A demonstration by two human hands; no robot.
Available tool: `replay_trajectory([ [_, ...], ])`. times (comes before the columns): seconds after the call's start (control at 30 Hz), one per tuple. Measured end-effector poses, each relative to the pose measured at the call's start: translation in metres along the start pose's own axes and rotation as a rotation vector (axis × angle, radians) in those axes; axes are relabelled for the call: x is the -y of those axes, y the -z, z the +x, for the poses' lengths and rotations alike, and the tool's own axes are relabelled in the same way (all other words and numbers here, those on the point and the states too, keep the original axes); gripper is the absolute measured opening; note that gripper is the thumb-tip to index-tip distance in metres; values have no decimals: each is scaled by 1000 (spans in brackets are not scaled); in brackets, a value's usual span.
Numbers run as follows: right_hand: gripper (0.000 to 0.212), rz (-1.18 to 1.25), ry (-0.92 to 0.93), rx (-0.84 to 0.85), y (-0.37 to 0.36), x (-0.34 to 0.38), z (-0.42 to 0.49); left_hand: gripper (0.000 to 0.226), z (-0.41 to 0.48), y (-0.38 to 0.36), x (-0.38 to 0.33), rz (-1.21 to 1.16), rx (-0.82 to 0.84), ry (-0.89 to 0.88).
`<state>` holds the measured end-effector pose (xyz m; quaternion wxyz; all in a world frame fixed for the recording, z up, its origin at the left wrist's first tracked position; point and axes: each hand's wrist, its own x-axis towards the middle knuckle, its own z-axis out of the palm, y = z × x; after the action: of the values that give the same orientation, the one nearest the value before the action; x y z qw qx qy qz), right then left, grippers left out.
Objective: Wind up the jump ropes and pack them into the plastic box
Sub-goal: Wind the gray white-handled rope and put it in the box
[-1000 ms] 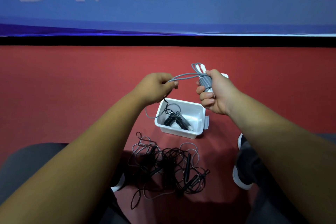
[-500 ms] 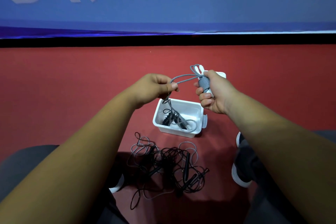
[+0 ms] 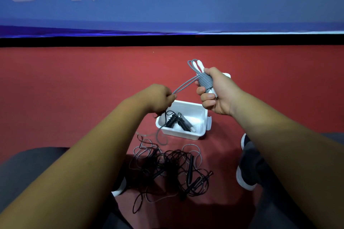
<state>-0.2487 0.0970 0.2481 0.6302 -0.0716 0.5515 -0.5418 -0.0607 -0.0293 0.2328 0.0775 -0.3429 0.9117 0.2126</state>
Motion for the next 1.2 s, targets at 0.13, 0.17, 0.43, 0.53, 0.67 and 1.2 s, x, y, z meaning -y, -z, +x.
replay_trajectory([
  [0.13, 37, 38, 9, 16, 3, 4, -1, 38, -2, 6, 6, -255, -62, -11],
  [0.17, 37, 42, 7, 22, 4, 5, -1, 34, -3, 8, 8, -361, -81, -25],
  [0.43, 41, 86, -27, 184, 4, 9, -9, 12, -5, 5, 11, -949, -35, -114],
  [0.53, 42, 96, -22, 222, 4, 8, -11, 11, -2, 0, 14, -786, -20, -67],
  [0.67, 42, 190, 23, 253, 3, 11, -15, 14, 1, -9, 21, -294, 31, -21],
  [1.2, 37, 192, 51, -20, 10, 4, -1, 34, -5, -19, 27, 174, 116, 270],
])
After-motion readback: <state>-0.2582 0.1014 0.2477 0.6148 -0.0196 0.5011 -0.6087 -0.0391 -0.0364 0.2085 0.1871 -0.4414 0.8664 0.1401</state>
